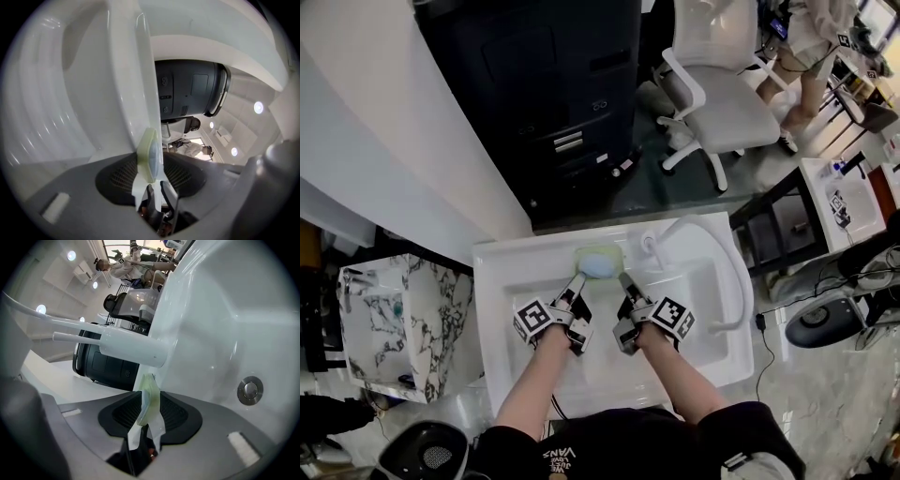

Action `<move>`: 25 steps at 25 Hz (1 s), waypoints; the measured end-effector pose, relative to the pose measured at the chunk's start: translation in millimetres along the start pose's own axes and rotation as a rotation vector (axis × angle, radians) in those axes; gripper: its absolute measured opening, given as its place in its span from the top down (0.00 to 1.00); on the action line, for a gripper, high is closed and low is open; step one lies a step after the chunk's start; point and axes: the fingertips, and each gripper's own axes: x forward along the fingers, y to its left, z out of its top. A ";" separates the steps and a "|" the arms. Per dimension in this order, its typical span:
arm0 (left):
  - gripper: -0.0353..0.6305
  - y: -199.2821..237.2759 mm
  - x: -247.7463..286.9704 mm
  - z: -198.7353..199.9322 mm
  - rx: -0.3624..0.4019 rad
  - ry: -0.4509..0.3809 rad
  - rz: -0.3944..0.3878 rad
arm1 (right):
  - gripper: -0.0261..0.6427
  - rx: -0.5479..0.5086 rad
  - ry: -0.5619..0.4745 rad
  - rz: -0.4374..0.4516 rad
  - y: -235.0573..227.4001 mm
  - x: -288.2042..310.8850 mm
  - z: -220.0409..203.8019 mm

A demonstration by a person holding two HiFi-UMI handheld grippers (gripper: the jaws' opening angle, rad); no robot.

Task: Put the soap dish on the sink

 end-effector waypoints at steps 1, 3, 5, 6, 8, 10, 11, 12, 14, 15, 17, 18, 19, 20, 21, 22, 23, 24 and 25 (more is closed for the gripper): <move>0.67 0.0 -0.2 -0.1 -0.003 -0.003 -0.002 | 0.81 0.004 -0.002 0.001 -0.1 -0.7 -0.2; 0.67 0.2 -0.8 -0.7 -0.005 -0.006 -0.004 | 0.81 0.014 -0.005 0.008 1.2 -2.0 -0.6; 0.67 0.5 -1.0 -0.9 -0.006 -0.007 -0.003 | 0.81 0.023 -0.006 0.022 4.7 -1.7 -0.8; 0.67 0.4 -0.9 -1.0 -0.006 -0.006 -0.002 | 0.81 0.028 -0.007 0.030 7.0 -1.2 -0.5; 0.67 0.1 -1.1 -1.8 -0.005 -0.003 -0.001 | 0.81 0.037 -0.014 0.046 10.9 -0.5 1.0; 0.67 0.1 -2.2 -3.1 -0.009 -0.001 0.000 | 0.81 0.046 -0.021 0.054 12.6 0.0 2.5; 0.67 0.1 -3.0 -3.5 -0.011 -0.003 0.000 | 0.81 0.049 -0.022 0.055 12.5 0.3 2.8; 0.67 0.0 -3.7 -3.6 -0.013 -0.005 0.000 | 0.81 0.049 -0.021 0.054 12.0 0.7 2.9; 0.67 0.2 -4.8 -2.8 -0.011 -0.010 -0.001 | 0.81 0.051 -0.020 0.055 11.4 2.2 3.1; 0.67 0.5 -5.4 -2.4 -0.010 -0.012 -0.001 | 0.81 0.053 -0.020 0.056 11.5 3.2 3.4; 0.67 1.2 -7.7 -1.9 -0.010 -0.017 -0.001 | 0.81 0.055 -0.022 0.059 11.8 5.2 4.1; 0.67 1.6 -9.5 -1.9 -0.011 -0.019 -0.002 | 0.81 0.055 -0.024 0.060 12.0 6.0 4.4; 0.67 1.8 -11.5 -1.8 -0.012 -0.022 -0.002 | 0.81 0.055 -0.025 0.060 12.3 6.6 4.6; 0.67 1.7 -13.2 -1.6 -0.012 -0.025 -0.003 | 0.81 0.055 -0.025 0.060 12.8 7.1 4.6; 0.67 1.3 -14.7 -1.3 -0.013 -0.026 -0.006 | 0.81 0.055 -0.025 0.060 13.3 7.6 4.7; 0.67 0.5 -15.7 -1.2 -0.014 -0.027 -0.009 | 0.81 0.055 -0.025 0.060 13.7 8.0 4.8; 0.67 -0.3 -16.4 -1.4 -0.015 -0.027 -0.012 | 0.81 0.054 -0.025 0.059 14.0 8.3 4.9; 0.67 -1.0 -16.9 -1.7 -0.016 -0.027 -0.014 | 0.81 0.053 -0.024 0.058 13.9 8.4 4.9; 0.67 -1.8 -17.2 -2.2 -0.016 -0.027 -0.015 | 0.81 0.052 -0.023 0.057 13.6 8.2 4.9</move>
